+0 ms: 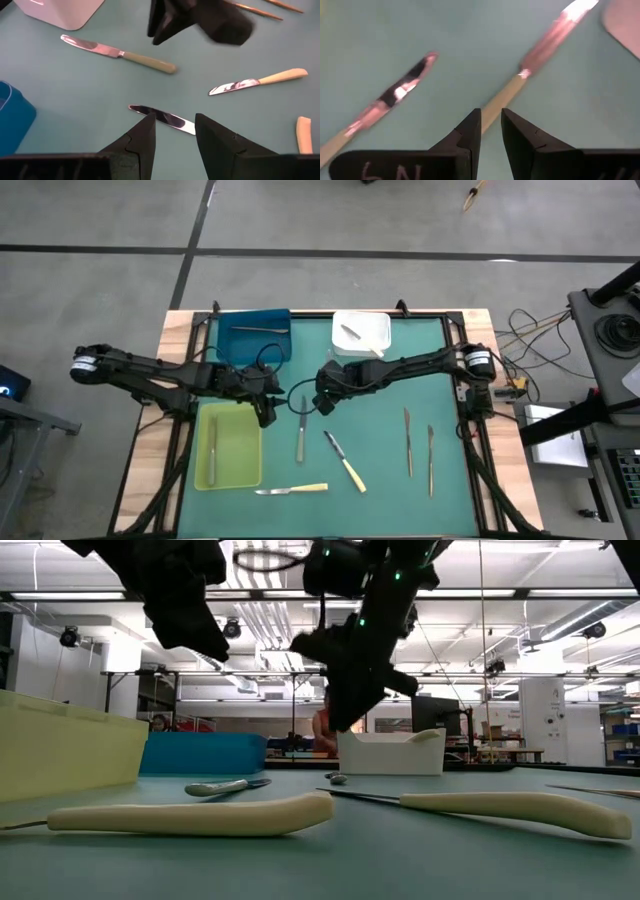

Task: Sort silverware by color (type)
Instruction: Put the bottom green knife into the green bin

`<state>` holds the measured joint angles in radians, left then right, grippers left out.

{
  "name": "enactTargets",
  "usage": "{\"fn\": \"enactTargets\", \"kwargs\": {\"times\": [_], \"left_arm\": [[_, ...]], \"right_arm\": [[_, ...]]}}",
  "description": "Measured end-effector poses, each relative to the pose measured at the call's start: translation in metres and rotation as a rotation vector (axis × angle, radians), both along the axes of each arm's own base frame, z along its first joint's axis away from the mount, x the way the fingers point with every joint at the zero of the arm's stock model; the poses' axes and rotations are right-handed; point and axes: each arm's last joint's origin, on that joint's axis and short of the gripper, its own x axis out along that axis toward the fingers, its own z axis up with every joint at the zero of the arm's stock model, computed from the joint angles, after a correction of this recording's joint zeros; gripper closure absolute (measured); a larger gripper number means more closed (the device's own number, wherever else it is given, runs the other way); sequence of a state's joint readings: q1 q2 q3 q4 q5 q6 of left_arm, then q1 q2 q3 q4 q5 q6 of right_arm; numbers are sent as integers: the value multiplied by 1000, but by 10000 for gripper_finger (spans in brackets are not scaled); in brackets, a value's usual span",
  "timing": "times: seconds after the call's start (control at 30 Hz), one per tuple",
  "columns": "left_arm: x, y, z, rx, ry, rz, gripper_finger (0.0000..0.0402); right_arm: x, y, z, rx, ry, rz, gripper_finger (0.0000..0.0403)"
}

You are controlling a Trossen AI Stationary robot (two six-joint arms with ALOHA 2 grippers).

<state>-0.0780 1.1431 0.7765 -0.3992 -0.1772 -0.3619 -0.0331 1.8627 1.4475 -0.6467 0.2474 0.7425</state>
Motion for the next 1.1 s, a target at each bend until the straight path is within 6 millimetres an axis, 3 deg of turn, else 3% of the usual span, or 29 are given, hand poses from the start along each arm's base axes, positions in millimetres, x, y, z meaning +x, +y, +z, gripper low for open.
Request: {"fn": "enactTargets", "kwargs": {"times": [0.43, 0.7, 1.1], "left_arm": [[3, 0, 3, -41, -54, 34, 283], [10, -1, 10, -102, -184, 71, 283], [7, -12, 6, -365, -158, 204, 283]], "right_arm": [[0, -7, -4, -86, 46, 36, 320], [-17, -6, -1, -195, 207, 39, 316], [-41, -4, 18, -449, 347, 21, 339]]}}
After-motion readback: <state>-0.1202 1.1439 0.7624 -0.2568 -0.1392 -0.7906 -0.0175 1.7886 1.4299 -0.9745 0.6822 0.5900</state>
